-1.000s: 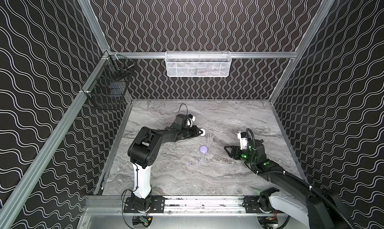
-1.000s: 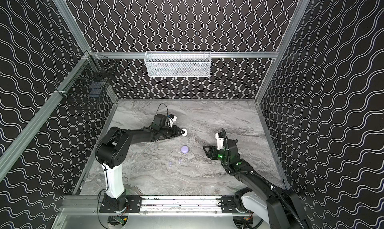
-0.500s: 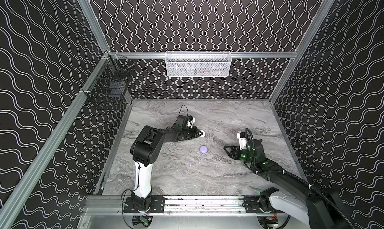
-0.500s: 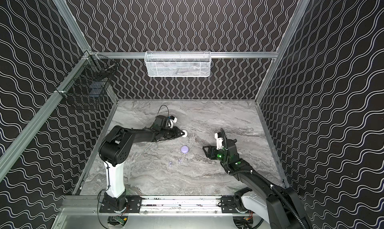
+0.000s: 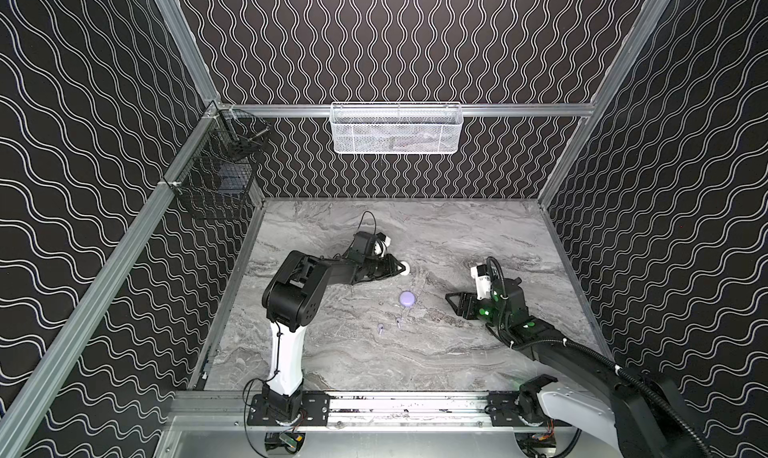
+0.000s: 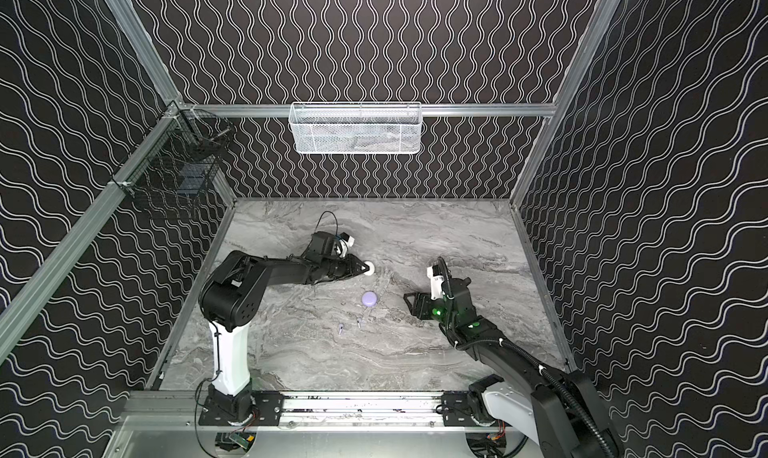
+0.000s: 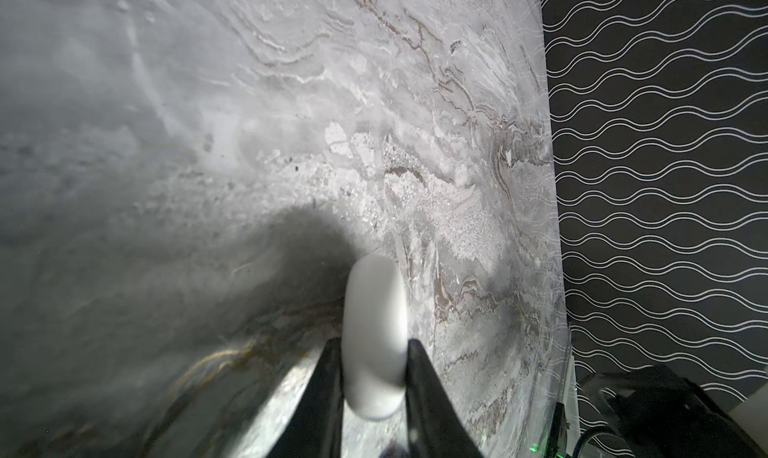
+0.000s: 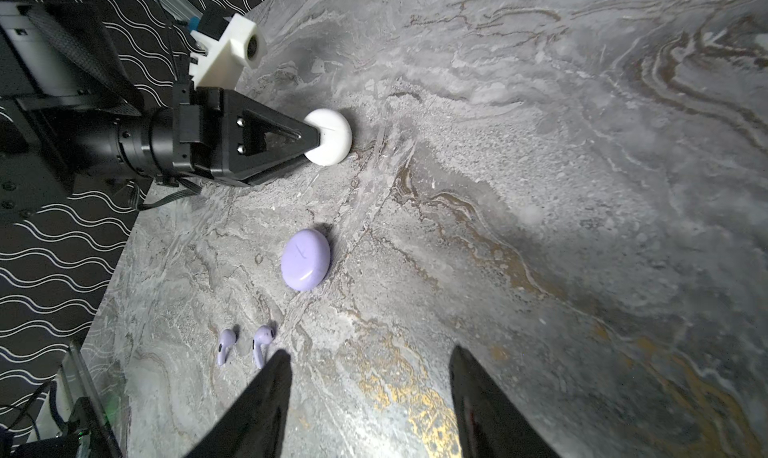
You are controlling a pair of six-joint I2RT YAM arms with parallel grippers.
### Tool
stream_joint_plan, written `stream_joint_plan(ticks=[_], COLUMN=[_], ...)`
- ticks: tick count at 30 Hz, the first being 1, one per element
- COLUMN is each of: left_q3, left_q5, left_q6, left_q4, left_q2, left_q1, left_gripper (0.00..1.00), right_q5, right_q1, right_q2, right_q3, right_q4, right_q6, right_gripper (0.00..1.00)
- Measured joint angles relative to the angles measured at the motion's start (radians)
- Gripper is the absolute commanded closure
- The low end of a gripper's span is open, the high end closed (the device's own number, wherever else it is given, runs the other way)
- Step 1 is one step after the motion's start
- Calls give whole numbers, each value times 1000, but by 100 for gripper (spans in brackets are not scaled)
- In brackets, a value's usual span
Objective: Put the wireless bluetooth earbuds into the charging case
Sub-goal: 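Carry the closed white case with the left gripper farther from the robot, then lower the white case onto the table and open the left gripper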
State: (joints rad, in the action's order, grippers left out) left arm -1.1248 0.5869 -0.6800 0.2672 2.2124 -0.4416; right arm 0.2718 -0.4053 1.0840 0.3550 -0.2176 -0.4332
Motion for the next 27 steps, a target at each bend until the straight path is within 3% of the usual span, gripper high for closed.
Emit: stream_joint_plan(ticks=[12, 21, 27], left_q3=[-9, -34, -41], left_q5=[-8, -32, -55], left_q6=[3, 27, 48], left_q4=[-26, -89, -125], left_q2=[2, -8, -21], left_q1=[5, 11, 14], left_gripper=[71, 55, 55], right_q5=[3, 3, 3], right_q1=[-10, -13, -13], right_q2=[16, 16, 17], right_q3=[6, 8, 8], right_q4=[0, 0, 0], right_q6=[4, 4, 4], right_gripper=[37, 37, 37])
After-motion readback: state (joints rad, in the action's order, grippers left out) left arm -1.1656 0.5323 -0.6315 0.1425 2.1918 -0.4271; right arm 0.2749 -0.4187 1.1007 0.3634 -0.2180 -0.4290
